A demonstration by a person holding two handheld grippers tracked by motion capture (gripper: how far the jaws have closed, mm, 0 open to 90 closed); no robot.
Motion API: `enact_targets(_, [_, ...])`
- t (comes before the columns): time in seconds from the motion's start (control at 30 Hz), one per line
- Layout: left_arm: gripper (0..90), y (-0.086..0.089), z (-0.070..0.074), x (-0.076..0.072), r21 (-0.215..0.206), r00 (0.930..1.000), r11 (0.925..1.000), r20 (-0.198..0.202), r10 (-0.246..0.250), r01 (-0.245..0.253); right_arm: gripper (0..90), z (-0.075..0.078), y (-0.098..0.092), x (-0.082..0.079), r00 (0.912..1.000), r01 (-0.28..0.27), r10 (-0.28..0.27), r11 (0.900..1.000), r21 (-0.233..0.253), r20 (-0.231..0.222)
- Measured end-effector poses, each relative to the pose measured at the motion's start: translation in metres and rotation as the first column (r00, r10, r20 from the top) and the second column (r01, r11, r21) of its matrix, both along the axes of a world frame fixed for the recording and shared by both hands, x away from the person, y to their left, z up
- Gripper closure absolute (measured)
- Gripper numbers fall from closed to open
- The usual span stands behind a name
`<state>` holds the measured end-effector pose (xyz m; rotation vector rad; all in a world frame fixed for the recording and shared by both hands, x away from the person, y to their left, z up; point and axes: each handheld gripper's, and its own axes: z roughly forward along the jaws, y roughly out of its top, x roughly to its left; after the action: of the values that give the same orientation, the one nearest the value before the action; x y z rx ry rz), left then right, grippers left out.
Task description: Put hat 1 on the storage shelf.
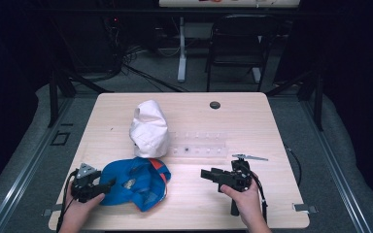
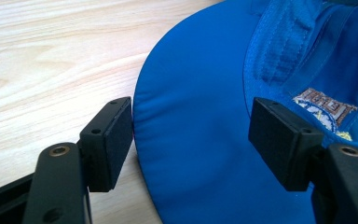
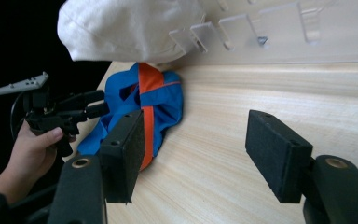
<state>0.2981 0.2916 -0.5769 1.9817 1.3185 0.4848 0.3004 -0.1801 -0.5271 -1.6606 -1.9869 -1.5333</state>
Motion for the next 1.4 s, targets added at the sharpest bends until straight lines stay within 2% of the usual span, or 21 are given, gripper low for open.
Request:
enact_targets(0.27, [32.5,-0.015,0.001,-0.004,0.003,0.9991,0.9991,-0.011,-0.042,0.042,38.1,-0.015,0.014,0.0,0.9984,-0.023,0.022,1.0,-0.018,-0.053])
enact_targets(0.37, [32.5,-0.023,0.001,-0.006,0.002,0.9978,0.9979,-0.014,-0.065,0.065,42.8,-0.021,0.019,0.0,0.9961,-0.03,0.026,0.999,-0.044,-0.084])
enact_targets(0.43, [32.9,-0.029,0.002,-0.007,0.011,0.9963,0.9965,-0.021,-0.083,0.083,45.8,-0.024,0.02,-0.001,0.9942,-0.039,0.035,0.998,-0.042,-0.102])
enact_targets(0.63, [34.5,-0.044,0.003,-0.01,0.008,0.9902,0.9905,-0.025,-0.137,0.137,51.0,-0.029,0.024,-0.005,0.9921,-0.081,0.075,0.995,-0.055,-0.1])
enact_targets(0.7, [36.3,-0.048,0.004,-0.012,-0.01,0.9857,0.9859,-0.023,-0.167,0.167,51.2,-0.031,0.026,-0.007,0.9929,-0.078,0.073,0.996,-0.052,-0.094])
enact_targets(0.73, [36.6,-0.05,0.003,-0.013,-0.007,0.9864,0.9864,-0.007,-0.164,0.164,51.2,-0.031,0.026,-0.007,0.9908,-0.099,0.094,0.994,-0.053,-0.097])
enact_targets(0.77, [37.0,-0.051,0.004,-0.013,-0.023,0.9825,0.9824,-0.012,-0.186,0.186,51.2,-0.032,0.027,-0.008,0.9906,-0.103,0.098,0.993,-0.051,-0.096])
enact_targets(0.8, [37.1,-0.052,0.005,-0.014,-0.022,0.98,0.9798,-0.007,-0.199,0.199,51.2,-0.033,0.028,-0.009,0.9898,-0.108,0.103,0.993,-0.05,-0.098])
enact_targets(0.87, [38.4,-0.053,0.005,-0.015,-0.018,0.9783,0.9781,-0.001,-0.207,0.207,51.2,-0.036,0.03,-0.01,0.9875,-0.124,0.117,0.991,-0.059,-0.105])
enact_targets(0.9, [38.6,-0.052,0.006,-0.015,-0.012,0.9786,0.9785,0.001,-0.206,0.206,51.2,-0.038,0.031,-0.011,0.9857,-0.134,0.127,0.989,-0.061,-0.111])
enact_targets(0.93, [38.6,-0.052,0.006,-0.015,-0.001,0.9821,0.9822,0.016,-0.188,0.188,51.2,-0.039,0.032,-0.012,0.9848,-0.139,0.132,0.988,-0.06,-0.113])
enact_targets(1.1, [38.5,-0.04,0.008,-0.016,-0.005,0.9901,0.991,0.044,-0.134,0.134,51.4,-0.047,0.038,-0.015,0.9789,-0.163,0.155,0.985,-0.055,-0.134])
enact_targets(1.13, [38.5,-0.039,0.009,-0.016,0.0,0.9911,0.9922,0.047,-0.125,0.125,51.6,-0.048,0.04,-0.015,0.979,-0.16,0.153,0.986,-0.04,-0.135])
enact_targets(1.4, [38.6,-0.031,0.008,-0.017,0.0,0.9948,0.996,0.049,-0.09,0.09,53.3,-0.055,0.047,-0.016,0.9724,-0.187,0.18,0.982,-0.031,-0.148])
